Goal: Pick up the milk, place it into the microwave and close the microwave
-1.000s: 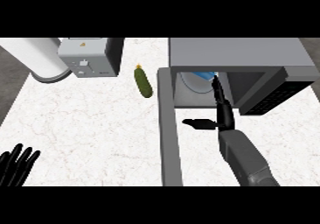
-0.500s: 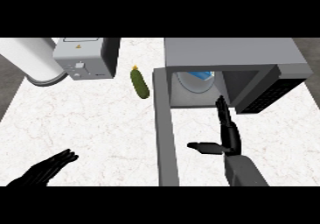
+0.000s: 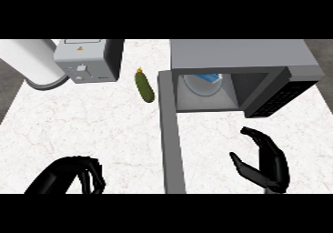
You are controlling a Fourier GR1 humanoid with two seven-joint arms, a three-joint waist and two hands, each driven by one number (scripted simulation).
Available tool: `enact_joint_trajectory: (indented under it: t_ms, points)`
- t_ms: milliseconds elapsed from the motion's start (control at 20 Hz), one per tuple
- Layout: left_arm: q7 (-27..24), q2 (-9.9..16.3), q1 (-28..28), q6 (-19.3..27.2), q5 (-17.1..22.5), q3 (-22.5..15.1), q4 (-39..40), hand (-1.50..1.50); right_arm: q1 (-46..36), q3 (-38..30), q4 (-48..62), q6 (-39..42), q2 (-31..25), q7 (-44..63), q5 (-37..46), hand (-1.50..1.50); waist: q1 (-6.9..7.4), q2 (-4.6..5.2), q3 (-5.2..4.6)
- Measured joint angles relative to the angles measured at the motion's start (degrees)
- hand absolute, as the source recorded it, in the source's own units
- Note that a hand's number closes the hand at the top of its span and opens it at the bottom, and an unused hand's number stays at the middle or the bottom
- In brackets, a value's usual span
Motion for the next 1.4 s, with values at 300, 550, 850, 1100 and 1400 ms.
enact_joint_trajectory:
  t_ms: [300, 550, 850, 1100, 1400]
  points:
    - [0.1, -0.1, -9.1, 8.1, -6.4, -7.5, 7.2, 1.50, 8.9, -1.7, -13.5, 2.4, -2.9, 5.2, -4.6, -1.50, 0.42, 0.24, 0.04]
    - [-1.1, -0.1, -17.1, 14.6, -9.3, -14.6, 16.6, 1.50, 13.0, -4.0, -19.5, 2.7, -5.3, 6.6, -5.6, -1.50, 0.52, 0.37, 0.05]
    - [-2.4, 0.2, -26.8, 23.4, -11.1, -24.3, 25.6, 1.50, 14.9, -4.8, -26.0, 2.9, -7.1, 9.2, -5.4, -1.50, 0.46, 0.35, 0.06]
    - [-1.0, 0.3, -34.0, 34.0, -7.2, -33.8, 35.2, 1.50, 16.5, -5.6, -32.0, 4.6, -8.6, 11.7, -7.3, -1.50, -0.31, 0.42, 0.03]
    - [1.1, 0.3, -42.2, 41.9, 2.0, -45.3, 45.6, -1.50, 15.4, -6.1, -35.7, 7.9, -10.7, 14.2, -10.2, -1.50, -2.10, 0.84, 0.01]
